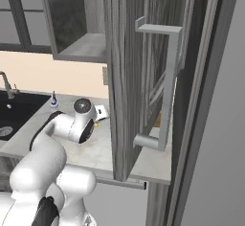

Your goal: Pick the sponge and spray from the cabinet and place them on the counter.

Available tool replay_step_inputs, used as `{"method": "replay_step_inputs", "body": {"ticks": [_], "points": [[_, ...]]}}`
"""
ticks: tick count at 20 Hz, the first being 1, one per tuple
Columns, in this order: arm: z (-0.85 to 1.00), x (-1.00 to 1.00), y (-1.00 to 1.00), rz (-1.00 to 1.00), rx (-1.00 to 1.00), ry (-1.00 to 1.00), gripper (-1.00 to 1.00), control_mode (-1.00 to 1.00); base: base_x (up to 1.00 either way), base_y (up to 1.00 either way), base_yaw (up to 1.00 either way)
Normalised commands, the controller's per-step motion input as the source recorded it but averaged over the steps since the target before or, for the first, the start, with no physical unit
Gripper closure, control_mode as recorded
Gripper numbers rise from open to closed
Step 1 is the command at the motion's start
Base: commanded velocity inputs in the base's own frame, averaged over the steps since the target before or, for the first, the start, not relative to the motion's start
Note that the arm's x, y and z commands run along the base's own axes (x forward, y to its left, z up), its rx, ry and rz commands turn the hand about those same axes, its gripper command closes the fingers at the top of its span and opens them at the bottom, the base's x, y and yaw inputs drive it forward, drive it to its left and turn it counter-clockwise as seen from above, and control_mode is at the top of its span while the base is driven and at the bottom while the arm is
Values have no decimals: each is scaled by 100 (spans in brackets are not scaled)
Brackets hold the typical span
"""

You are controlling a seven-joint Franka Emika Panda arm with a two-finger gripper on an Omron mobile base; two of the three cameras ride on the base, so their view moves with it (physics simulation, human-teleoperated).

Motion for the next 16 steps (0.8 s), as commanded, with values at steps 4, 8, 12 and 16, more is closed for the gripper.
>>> {"method": "replay_step_inputs", "body": {"ticks": [4, 8, 12, 16], "points": [[-55, 5, 10, 6, -2, -6, 100, -100, 0, 0, 0], [-50, -1, 16, 4, -6, -8, 100, -100, 0, 0, 0], [-45, -5, 20, 3, -6, -10, 100, -100, 0, 0, 0], [-51, -2, 11, 2, -4, -7, 100, -100, 0, 0, 0]]}}
